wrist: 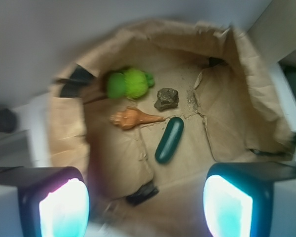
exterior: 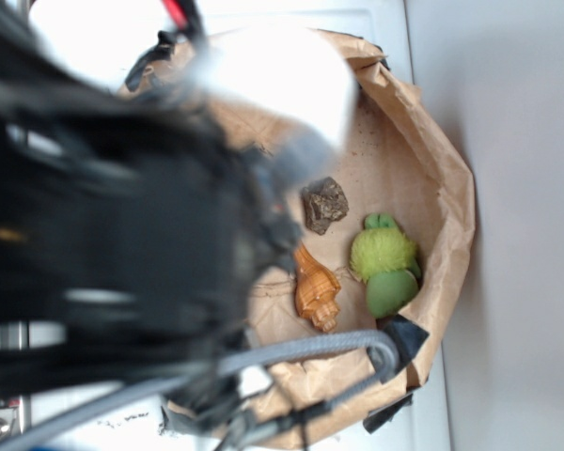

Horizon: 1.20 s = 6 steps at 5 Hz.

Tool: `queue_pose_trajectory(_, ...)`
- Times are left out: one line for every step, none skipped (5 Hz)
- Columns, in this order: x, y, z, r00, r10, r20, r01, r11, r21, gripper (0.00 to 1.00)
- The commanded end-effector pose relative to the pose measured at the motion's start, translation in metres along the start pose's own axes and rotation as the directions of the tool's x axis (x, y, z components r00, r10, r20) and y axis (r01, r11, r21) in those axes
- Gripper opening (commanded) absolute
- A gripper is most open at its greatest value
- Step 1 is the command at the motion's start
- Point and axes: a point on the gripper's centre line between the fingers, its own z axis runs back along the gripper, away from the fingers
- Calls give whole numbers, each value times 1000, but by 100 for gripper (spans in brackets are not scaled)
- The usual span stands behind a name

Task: Grab the plastic pickle.

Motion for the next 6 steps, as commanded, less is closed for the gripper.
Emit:
queue_pose_trajectory(49,31,-90,997,79,27,-80,996,47,100)
queue_pose_trajectory(49,31,-90,997,79,27,-80,996,47,100)
queue_pose_trajectory(49,31,-90,997,79,27,-80,996,47,100)
queue_pose_trajectory(49,31,-90,997,79,27,-80,996,47,100)
queue_pose_trajectory(49,31,-90,997,79,27,-80,996,47,100)
queue_pose_trajectory(31,27,-101,992,126,1,-126,991,40,100)
